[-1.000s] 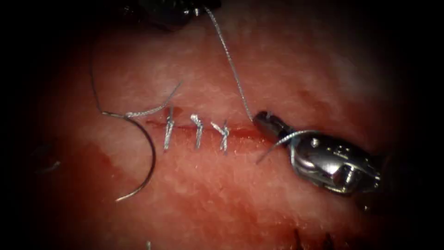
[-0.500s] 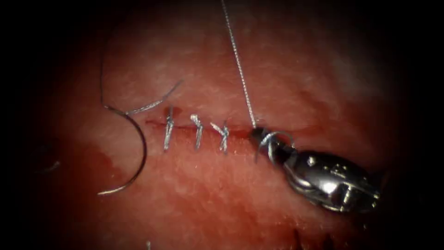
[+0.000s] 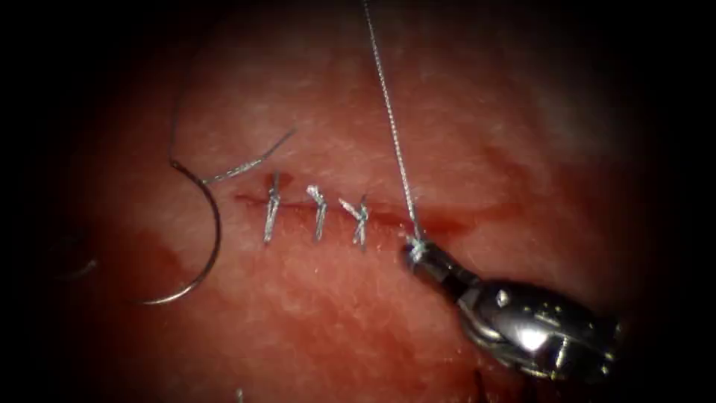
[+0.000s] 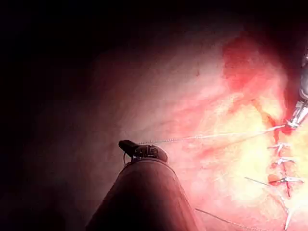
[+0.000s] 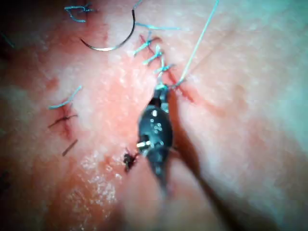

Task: Wound Closure

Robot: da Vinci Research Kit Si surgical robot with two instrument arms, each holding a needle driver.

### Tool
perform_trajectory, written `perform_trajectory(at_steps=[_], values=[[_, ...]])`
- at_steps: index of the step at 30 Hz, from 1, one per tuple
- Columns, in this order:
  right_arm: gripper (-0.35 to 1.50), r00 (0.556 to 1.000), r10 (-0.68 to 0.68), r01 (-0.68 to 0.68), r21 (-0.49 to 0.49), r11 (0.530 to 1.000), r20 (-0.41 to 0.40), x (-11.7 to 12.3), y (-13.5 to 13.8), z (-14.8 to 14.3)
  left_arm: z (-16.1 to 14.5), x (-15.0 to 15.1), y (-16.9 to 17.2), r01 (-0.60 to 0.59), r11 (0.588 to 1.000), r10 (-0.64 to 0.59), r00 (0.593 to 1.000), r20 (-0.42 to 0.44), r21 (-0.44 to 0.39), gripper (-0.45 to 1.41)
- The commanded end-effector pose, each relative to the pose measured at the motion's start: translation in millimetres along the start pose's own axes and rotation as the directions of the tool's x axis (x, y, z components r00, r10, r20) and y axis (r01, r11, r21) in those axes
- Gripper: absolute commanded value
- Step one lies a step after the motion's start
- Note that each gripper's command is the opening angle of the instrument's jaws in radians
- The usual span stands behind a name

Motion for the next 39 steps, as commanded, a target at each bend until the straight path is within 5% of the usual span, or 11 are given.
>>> perform_trajectory(at_steps=[1, 29, 39], values=[[-0.35, 1.000, -0.003, 0.003, 0.008, 1.000, 0.003, -1.1, -1.7, -0.5, 0.4, 0.0, 0.4, 0.003, 1.000, -0.003, 1.000, 0.001, 0.003, -0.45], [-0.35, 0.999, -0.011, 0.013, 0.038, 0.999, -0.041, -1.7, -3.9, -2.9, 2.3, 2.6, -9.7, 0.020, 0.996, -0.019, 1.000, -0.009, 0.090, -0.45], [-0.35, 0.999, -0.040, 0.041, 0.043, 0.998, -0.034, -3.7, -4.3, -3.6, 3.3, 2.6, -11.7, 0.011, 0.994, -0.012, 1.000, 0.005, 0.107, -0.45]])
